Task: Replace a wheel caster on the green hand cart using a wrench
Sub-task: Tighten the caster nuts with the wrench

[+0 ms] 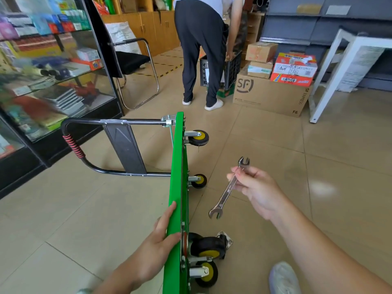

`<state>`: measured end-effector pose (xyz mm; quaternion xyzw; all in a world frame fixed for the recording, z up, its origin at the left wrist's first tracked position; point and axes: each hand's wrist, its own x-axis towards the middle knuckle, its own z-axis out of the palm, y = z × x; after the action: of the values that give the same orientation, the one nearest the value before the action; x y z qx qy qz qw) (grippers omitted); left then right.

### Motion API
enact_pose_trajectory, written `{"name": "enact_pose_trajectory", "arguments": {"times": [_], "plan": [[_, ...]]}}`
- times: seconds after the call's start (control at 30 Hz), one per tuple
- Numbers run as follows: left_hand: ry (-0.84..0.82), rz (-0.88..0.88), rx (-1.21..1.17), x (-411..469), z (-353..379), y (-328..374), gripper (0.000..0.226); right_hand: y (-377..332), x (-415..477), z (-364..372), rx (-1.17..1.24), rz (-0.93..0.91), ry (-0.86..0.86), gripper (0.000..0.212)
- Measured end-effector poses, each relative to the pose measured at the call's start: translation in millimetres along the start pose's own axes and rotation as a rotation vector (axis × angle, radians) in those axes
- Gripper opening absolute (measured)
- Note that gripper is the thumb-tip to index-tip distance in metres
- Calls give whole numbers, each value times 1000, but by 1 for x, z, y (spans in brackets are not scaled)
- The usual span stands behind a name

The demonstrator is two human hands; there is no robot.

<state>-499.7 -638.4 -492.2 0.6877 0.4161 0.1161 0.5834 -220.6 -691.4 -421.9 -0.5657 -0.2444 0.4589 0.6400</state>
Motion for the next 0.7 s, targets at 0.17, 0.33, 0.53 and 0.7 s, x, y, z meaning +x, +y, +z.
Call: {"name": "enact_pose_trajectory", "arguments": {"times": [0.17,0.33,0.53,0.7], "plan": [[-3,-4,4,-4,1,4,67,16,2,29,121,224,-75,13],[-13,-12,-5,-5,-1,4,68,35,9,62,99,273,-161,11],[-29,22,-3,-2,-4,-4,68,47,16,83,-67,188,-262,18],[-24,27,7,-1,-4,-5,68,47,16,89,-140,116,-287,23]]}}
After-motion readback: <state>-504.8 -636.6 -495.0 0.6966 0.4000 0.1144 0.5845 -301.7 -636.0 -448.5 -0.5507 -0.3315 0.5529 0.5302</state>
